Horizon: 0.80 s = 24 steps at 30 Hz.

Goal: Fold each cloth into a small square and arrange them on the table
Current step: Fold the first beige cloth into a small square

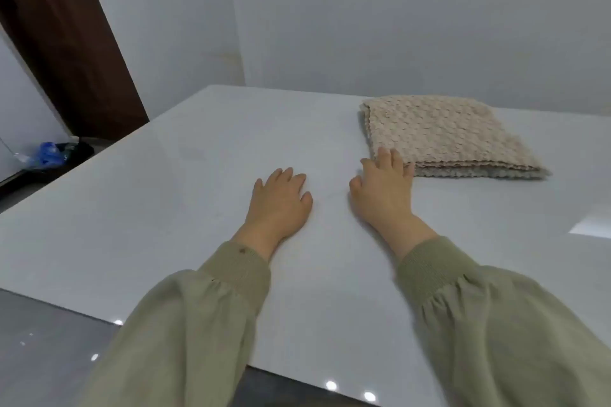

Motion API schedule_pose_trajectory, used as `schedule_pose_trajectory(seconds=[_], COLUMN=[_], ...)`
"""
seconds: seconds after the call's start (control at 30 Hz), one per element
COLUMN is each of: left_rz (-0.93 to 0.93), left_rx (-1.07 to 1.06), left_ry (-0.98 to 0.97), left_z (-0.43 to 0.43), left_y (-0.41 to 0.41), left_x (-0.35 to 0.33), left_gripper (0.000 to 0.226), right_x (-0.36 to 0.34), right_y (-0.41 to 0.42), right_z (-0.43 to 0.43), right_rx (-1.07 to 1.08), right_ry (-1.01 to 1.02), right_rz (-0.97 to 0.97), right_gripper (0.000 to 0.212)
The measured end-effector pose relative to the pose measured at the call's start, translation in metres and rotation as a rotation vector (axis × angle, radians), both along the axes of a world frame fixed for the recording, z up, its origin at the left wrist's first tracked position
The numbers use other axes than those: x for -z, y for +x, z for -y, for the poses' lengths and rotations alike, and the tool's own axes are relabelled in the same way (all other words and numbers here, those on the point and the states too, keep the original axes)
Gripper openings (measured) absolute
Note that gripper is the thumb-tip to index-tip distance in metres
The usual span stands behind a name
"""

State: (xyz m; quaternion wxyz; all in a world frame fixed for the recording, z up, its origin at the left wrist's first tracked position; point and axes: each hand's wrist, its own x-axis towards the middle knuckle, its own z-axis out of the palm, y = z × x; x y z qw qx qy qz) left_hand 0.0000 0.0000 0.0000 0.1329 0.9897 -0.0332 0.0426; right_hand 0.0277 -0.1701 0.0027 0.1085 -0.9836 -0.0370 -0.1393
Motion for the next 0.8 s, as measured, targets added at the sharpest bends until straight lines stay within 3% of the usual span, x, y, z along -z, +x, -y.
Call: schedule_pose_trajectory(seconds=[0.13,0.43,0.67,0.73,0.8], left_rz=[0.013,0.043,0.062,0.082,0.133], left_rx=[-0.008,-0.030,-0.046,-0.083,-0.155], left_ry=[-0.017,-0.154,-0.208,-0.313,-0.526], left_z=[-0.003,-0.005,-0.004,-0.005,-0.009], left_y=[0.004,0.005,0.002,0.002,0.001], left_x=[0.000,-0.003,-0.006,-0.006,-0.007], left_gripper=[0.049,0.045,0.041,0.038,0.035], right_x=[0.002,0.001,0.001,-0.001,-0.011], right_y=[0.007,0.008,0.009,0.009,0.002], right_z=[0.008,0.011,0.014,0.011,0.007], right_rx=[0.120,0.065,0.059,0.015,-0.115], right_ry=[-0.020,0.176,0.207,0.217,0.263], right_rz=[-0.025,0.056,0.101,0.160,0.339], right_gripper=[0.044,0.044,0.050,0.053,0.052])
